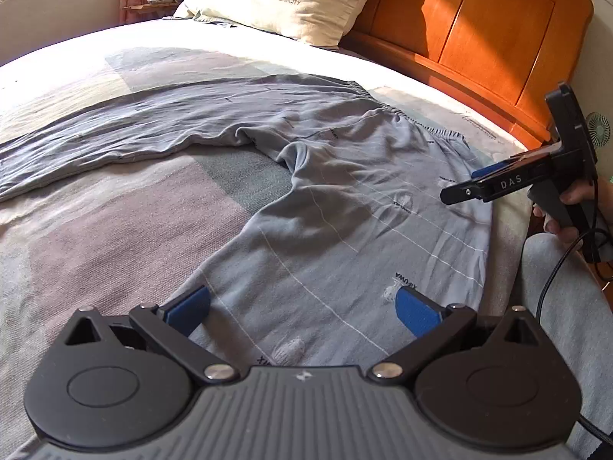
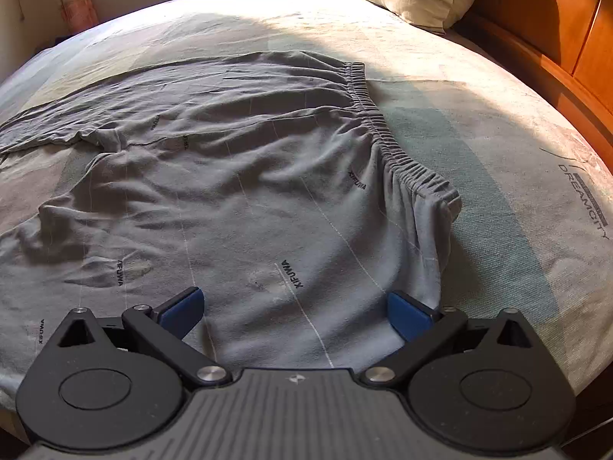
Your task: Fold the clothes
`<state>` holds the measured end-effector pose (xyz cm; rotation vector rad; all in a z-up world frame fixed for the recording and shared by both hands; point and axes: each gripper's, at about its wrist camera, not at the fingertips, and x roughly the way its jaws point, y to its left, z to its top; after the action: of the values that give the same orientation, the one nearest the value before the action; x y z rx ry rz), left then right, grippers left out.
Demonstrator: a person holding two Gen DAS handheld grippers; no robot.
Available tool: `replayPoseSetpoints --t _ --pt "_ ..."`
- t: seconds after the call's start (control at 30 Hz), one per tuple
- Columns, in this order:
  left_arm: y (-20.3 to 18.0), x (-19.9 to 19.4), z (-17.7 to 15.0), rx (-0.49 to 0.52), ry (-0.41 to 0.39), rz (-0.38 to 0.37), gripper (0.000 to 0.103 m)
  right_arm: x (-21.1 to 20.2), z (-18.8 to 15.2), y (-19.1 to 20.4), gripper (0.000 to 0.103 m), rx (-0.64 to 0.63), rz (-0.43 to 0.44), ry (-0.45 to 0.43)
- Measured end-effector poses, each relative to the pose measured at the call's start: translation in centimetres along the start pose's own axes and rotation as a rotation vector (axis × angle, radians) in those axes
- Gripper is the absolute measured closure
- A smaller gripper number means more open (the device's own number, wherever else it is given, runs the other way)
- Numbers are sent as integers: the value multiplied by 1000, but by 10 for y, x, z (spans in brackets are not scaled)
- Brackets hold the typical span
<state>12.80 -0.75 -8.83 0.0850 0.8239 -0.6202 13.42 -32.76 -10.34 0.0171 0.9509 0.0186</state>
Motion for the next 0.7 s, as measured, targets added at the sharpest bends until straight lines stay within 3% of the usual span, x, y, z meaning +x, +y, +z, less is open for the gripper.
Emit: replayPoseSetpoints --t 0.13,0.3,0.37,0.43,0.53,0.6,0.7 --pt "17 -20 10 -23 -18 63 1 -9 27 31 0 -62 42 -41" --pt "74 -59 30 -110 -10 285 1 -4 87 94 0 -99 106 -54" --pt "97 -72 29 -105 0 415 1 1 111 125 0 -117 133 -59" --pt "122 -77 22 -161 10 491 1 9 130 156 0 -125 143 -64" --pt "161 -73 1 -286 49 508 1 33 159 210 0 -148 132 -55" --pt "175 -70 -8 -315 77 507 1 55 175 239 0 -150 121 -30" --pt "187 -72 -18 -353 73 443 1 91 196 277 0 -148 79 5"
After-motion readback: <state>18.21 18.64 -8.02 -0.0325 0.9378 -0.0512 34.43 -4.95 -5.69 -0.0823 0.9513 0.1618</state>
